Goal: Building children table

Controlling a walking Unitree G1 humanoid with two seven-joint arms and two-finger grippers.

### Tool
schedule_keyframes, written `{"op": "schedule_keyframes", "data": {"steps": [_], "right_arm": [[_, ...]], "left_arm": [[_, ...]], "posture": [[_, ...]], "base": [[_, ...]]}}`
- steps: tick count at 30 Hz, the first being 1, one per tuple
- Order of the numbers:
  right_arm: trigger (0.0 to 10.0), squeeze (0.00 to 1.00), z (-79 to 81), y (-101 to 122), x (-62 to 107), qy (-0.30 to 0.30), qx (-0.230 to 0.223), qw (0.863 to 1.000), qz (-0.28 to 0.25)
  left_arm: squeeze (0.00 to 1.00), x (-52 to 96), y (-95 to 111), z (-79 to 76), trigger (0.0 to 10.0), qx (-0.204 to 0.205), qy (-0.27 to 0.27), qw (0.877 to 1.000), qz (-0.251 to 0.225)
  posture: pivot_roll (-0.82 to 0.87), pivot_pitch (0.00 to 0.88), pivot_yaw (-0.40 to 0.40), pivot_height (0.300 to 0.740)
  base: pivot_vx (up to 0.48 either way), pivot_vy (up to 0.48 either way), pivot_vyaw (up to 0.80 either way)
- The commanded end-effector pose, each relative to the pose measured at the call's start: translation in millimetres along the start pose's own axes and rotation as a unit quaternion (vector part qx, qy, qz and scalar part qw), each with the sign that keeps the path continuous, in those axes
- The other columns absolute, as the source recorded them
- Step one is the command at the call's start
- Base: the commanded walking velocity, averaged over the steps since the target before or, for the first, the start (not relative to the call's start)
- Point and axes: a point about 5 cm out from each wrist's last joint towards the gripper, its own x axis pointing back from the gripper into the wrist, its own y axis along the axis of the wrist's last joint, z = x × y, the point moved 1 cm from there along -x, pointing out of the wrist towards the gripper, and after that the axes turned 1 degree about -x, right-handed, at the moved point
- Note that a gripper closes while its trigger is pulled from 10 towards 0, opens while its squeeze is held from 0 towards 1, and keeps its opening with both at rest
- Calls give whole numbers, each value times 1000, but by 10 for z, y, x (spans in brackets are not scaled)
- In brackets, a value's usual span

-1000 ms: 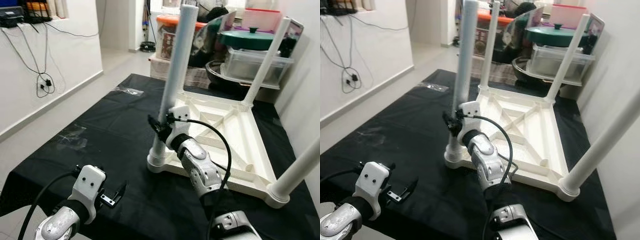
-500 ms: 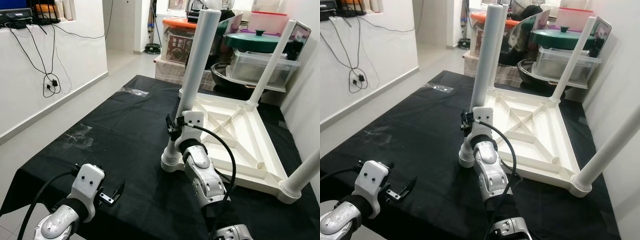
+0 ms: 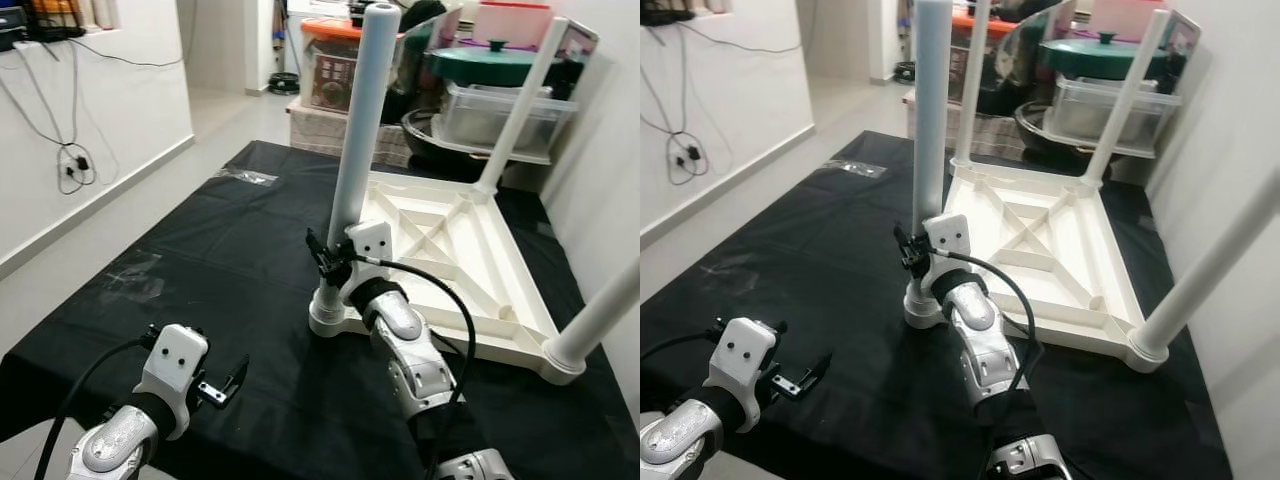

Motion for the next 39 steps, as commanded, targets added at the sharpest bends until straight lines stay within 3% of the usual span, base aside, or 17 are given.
{"op": "schedule_keyframes", "data": {"steps": [1, 13, 18, 25, 34, 35, 36, 37, 38, 39], "right_arm": [[0, 0, 131, -130, 5, 55, -13, 998, 29], [0, 0, 285, -71, -129, 209, -12, 977, 34], [0, 0, 392, -15, -126, 288, -27, 957, 17], [0, 0, 417, -12, -150, 304, -23, 952, 17], [0, 0, 349, -153, -197, 239, 0, 969, 60], [0, 0, 288, -218, -207, 190, -2, 979, 78], [0, 0, 288, -218, -207, 190, -2, 979, 78], [0, 0, 130, -360, -180, 90, 13, 989, 118], [0, 0, 130, -360, -180, 90, 13, 989, 118], [0, 0, -33, -501, -115, 0, 20, 988, 156]], "left_arm": [[0, -14, -26, -1, 10000, -1, -3, 1000, 5], [0, -17, -43, -14, 10000, 6, 1, 1000, 5], [0, 10, -64, -4, 10000, 10, 8, 1000, 8], [0, 21, -74, -7, 10000, 13, 13, 1000, 9], [0, 33, -86, -15, 10000, 17, 17, 1000, 10], [0, 36, -89, -15, 10000, 18, 18, 1000, 11], [0, 36, -89, -15, 10000, 18, 18, 1000, 11], [0, 37, -94, -10, 10000, 18, 19, 1000, 12], [0, 37, -94, -10, 10000, 18, 19, 1000, 12], [0, 37, -95, -5, 10000, 18, 20, 1000, 12]], "posture": [[119, 0, -88, 740], [132, 0, -111, 740], [141, 0, -125, 740], [145, 0, -136, 740], [141, 0, -136, 740], [137, 0, -135, 740], [137, 0, -135, 740], [137, 0, -134, 740], [137, 0, -134, 740], [137, 0, -134, 740]], "base": [[0, 0, 0], [0, 0, 0], [0, 0, 0], [0, 0, 0], [0, 0, 0], [0, 0, 0], [0, 0, 0], [0, 0, 0], [0, 0, 0], [0, 0, 0]]}}
